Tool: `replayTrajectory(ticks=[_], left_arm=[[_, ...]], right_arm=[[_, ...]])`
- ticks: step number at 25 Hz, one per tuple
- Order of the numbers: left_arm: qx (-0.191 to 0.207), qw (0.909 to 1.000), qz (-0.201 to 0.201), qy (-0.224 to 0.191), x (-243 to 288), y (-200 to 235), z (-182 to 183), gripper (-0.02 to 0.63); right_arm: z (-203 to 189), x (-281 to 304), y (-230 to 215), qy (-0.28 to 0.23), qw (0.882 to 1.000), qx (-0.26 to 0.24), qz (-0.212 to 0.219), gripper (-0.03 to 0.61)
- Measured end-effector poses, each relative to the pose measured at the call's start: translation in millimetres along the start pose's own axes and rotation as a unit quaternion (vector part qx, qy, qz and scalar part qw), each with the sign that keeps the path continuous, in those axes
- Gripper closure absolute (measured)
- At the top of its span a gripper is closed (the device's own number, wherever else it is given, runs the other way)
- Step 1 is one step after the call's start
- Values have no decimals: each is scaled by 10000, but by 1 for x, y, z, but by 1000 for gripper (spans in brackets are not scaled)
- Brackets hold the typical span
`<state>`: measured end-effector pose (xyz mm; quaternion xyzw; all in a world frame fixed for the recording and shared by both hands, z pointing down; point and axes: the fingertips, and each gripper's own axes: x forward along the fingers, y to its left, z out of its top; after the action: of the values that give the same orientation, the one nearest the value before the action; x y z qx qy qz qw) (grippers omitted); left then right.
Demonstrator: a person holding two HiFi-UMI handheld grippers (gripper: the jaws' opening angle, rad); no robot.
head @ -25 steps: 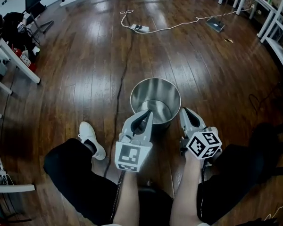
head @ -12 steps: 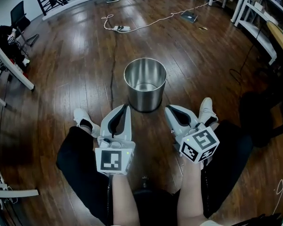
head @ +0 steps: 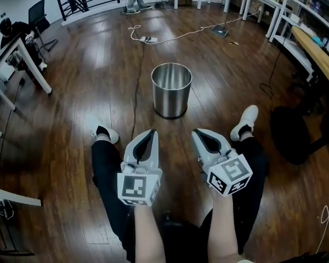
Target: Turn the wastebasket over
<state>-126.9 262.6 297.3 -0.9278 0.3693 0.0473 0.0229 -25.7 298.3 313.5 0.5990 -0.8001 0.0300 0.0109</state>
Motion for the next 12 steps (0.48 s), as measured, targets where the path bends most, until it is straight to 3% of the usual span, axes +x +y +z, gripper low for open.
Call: replayTrajectory(ticks=[6, 12], left_arm=[[119, 9999, -57, -106, -34, -42, 18, 597], [91, 9997, -82, -220, -53, -69, 24, 597]], right_arm=[[22, -57, 14, -239, 9994, -236, -68, 586], [17, -95, 22, -150, 9993, -313, -124, 586]])
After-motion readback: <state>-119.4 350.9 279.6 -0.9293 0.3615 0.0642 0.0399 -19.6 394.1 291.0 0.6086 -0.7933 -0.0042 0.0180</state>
